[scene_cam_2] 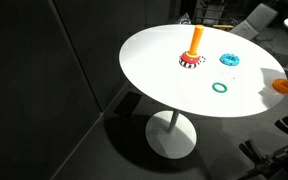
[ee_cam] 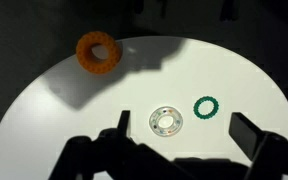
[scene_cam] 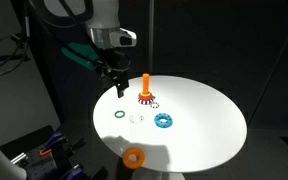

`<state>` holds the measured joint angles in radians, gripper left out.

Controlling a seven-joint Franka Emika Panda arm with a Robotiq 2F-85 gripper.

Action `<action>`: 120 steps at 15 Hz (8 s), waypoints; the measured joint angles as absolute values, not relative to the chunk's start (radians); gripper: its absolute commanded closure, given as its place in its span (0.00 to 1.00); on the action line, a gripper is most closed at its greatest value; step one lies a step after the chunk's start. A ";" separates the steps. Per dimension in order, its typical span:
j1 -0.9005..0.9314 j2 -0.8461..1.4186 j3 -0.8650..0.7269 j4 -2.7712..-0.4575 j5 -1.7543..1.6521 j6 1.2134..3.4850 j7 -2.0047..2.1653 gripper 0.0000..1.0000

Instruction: Remove the green ring from the orange rod and put it on the table

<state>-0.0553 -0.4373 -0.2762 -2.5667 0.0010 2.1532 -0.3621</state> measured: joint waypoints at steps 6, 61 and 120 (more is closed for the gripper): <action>-0.056 -0.437 -0.275 -2.567 0.002 2.153 -0.362 0.00; -0.079 0.437 0.078 -1.990 0.289 2.607 -0.415 0.00; -0.123 0.615 0.198 -1.849 0.105 2.832 -0.416 0.52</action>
